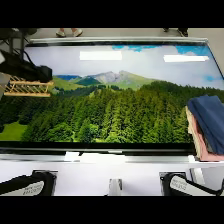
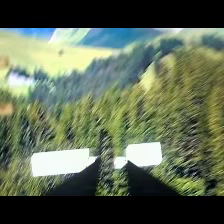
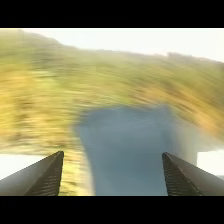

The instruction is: Fold the shirts.

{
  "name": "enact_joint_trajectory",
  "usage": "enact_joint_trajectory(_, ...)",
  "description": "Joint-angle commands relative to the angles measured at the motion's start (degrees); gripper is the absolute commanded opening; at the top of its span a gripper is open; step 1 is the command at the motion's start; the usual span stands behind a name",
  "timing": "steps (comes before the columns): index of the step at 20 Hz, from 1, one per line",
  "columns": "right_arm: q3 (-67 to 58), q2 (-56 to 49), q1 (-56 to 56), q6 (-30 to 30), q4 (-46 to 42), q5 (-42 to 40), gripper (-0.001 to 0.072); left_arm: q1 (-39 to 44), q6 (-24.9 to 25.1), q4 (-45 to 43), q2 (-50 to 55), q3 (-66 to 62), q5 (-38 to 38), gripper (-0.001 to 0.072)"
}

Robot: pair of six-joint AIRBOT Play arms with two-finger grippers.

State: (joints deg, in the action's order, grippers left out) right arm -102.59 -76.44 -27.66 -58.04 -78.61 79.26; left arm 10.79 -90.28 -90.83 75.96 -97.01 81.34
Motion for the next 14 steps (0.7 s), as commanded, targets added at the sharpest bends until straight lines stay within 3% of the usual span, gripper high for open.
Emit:
enact_joint_trajectory(1,-1.2,-6.49,19.3,-3.85,-3.17,8.17,0.0678,1.16,-3.63,-6.03,3.93,4.63,10.05,0.0717)
enact_joint_trajectory(5,-1.2,-13.79,27.43,-5.88,-1.49,14.4,0.0673,0.92,-9.22,-4.92,-5.97,24.63,-4.26,0.0716)
enact_joint_trajectory(14,-1.2,-14.69,30.08,-5.86,-1.07,13.66,0.0673,0.92,-9.66,-4.94,-6.62,26.67,-5.29,0.0717)
